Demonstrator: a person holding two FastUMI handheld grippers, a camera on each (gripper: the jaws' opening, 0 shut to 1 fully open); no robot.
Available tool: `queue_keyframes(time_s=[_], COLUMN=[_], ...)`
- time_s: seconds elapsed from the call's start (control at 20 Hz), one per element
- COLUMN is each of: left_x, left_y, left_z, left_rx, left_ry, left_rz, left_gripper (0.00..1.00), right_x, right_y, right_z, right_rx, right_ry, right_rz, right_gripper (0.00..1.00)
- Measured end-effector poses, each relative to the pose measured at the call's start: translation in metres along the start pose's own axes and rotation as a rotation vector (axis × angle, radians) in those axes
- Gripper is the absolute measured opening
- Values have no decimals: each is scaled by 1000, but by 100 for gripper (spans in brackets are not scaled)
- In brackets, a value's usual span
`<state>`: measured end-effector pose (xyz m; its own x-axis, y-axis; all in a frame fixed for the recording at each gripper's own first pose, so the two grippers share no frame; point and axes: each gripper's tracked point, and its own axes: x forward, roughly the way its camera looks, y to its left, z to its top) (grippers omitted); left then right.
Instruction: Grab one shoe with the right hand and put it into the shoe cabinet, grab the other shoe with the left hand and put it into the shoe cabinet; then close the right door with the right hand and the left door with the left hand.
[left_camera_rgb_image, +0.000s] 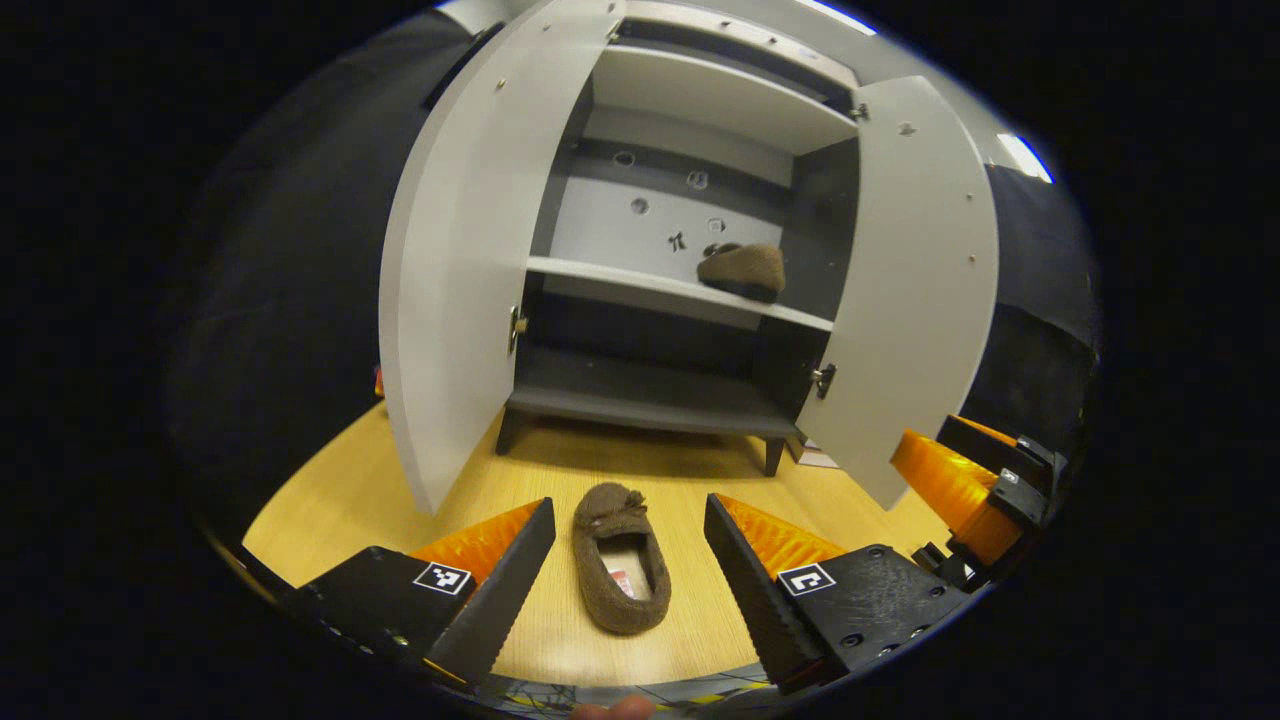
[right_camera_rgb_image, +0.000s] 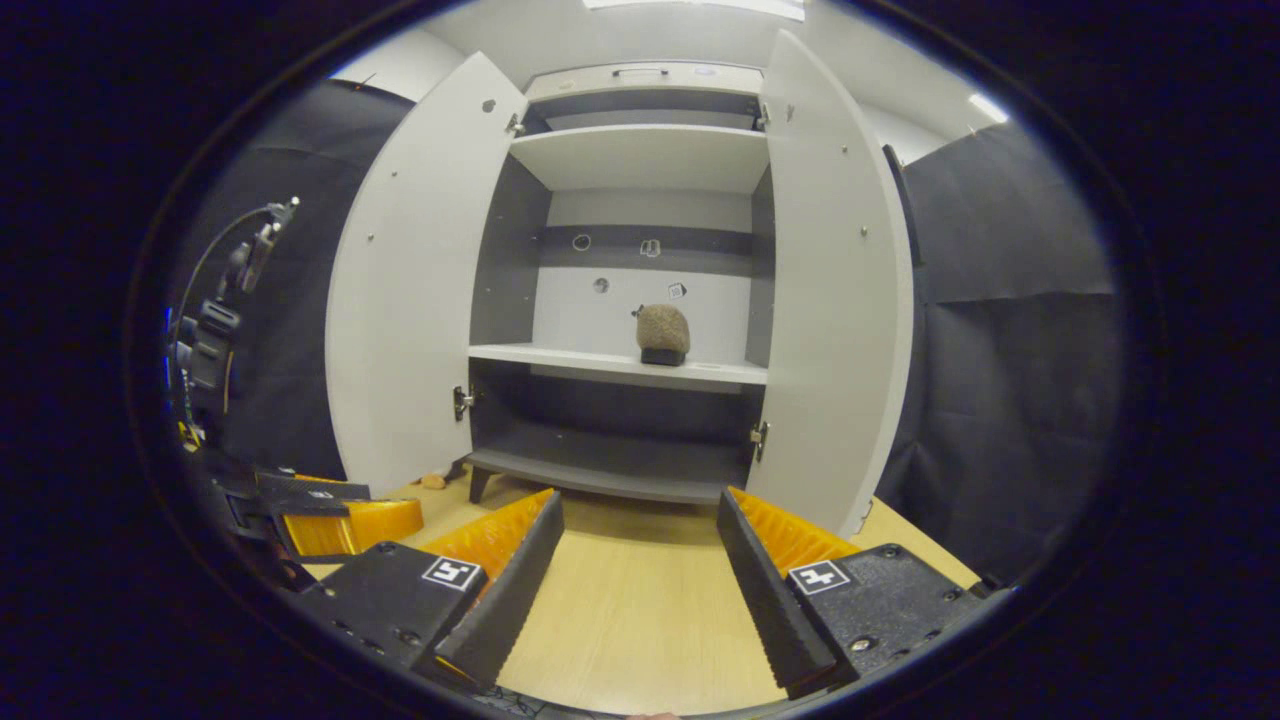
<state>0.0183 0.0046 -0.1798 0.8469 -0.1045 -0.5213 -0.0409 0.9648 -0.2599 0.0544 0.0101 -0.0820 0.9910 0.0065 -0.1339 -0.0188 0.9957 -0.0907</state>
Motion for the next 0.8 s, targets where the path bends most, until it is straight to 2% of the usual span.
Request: queue_keyframes(time_s=[0.1,0.2,0.35,0.55,0.8], left_x=[19,34,52,58,87], left_y=[11,22,41,50,59], left_z=[-18,-44,-75,-83,-96], left_rx=[-69,-59,-27,-5,-37], left_ry=[63,154,241,274,290], left_rz=[17,38,75,120,140], left_gripper=[95,95,95,95,95], right_x=[0,2,5,8,8], right_y=[-2,-5,-10,-14,-17], right_z=[-5,-10,-13,-15,-19], right_rx=[0,9,10,12,8], right_ry=[15,36,52,61,79], right_rz=[-3,-5,-12,-19,-23], right_gripper=[100,96,96,96,96])
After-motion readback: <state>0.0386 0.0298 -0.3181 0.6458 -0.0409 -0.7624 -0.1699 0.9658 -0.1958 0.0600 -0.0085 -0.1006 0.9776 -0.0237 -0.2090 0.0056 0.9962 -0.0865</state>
